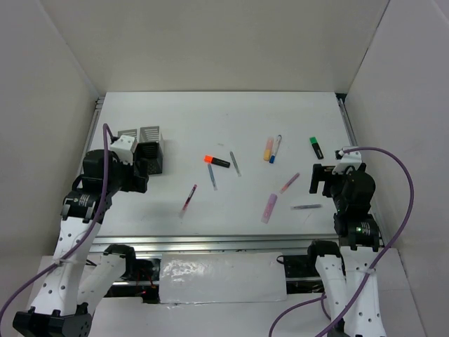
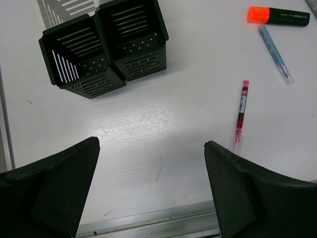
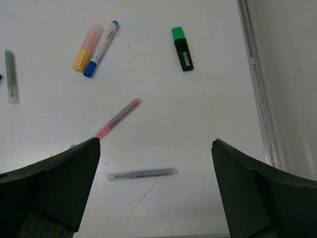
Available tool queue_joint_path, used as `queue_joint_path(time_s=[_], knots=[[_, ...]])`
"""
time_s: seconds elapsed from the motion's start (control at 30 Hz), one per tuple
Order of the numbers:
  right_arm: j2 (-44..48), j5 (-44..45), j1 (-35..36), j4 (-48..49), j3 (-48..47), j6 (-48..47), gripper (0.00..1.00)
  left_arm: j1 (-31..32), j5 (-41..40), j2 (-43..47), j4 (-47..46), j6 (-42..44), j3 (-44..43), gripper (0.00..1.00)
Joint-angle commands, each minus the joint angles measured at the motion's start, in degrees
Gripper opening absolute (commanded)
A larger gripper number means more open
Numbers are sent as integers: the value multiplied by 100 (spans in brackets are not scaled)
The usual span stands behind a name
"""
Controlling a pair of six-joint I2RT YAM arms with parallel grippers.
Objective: Sort the stationery into containers
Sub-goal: Pick up the pen from the center of the board.
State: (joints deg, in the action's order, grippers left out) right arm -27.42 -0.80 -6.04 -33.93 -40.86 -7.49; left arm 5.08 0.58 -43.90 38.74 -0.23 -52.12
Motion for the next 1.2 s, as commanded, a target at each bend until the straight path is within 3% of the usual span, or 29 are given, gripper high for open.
queue_joint_path(time_s=[0.0,0.33,0.5,0.8,1.17], knots=[[-61,62,-29,1,-10,37,100,28,-14,66,-113,161,-36,99],[-456,-17,-46,176,-53,-86,100,28,478,75,-7,436,-70,99],[-2248,-306,-116,19,-1227,-165,84,28,803,-144,19,497,-325,99],[-5876,-210,-231,-665,-3506,-254,70,19,997,-303,-16,454,-528,99],[-7610,-26,-398,-737,-4509,-393,67,28,1023,-277,63,559,-431,99]])
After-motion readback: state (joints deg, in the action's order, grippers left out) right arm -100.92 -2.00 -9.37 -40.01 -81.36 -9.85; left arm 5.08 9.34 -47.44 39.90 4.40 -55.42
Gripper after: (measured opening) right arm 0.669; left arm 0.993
